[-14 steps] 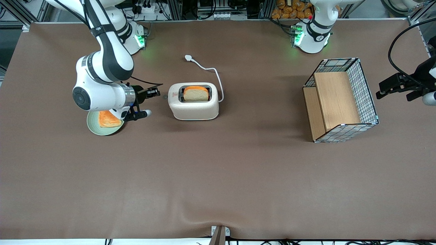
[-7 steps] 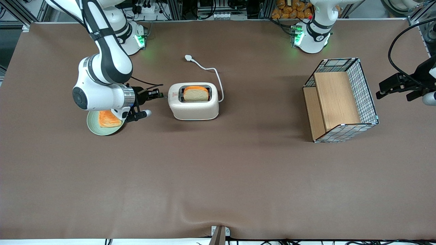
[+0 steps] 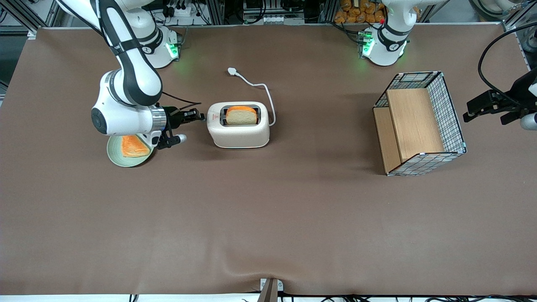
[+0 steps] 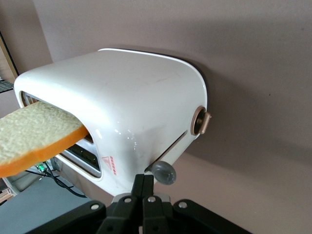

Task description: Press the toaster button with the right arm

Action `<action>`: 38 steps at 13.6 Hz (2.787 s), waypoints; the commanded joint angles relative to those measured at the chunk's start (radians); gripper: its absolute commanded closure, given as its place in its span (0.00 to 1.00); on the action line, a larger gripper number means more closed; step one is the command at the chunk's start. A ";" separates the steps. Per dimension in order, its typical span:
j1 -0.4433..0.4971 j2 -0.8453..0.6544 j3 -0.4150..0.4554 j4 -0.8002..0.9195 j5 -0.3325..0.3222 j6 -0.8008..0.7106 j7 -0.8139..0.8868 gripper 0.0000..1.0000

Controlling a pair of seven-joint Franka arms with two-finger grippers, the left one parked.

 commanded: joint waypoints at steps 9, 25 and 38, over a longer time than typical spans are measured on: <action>-0.028 -0.018 0.005 -0.045 0.079 0.015 -0.080 1.00; -0.036 0.086 0.005 -0.086 0.199 0.056 -0.273 1.00; -0.078 0.200 0.005 -0.082 0.281 0.055 -0.454 1.00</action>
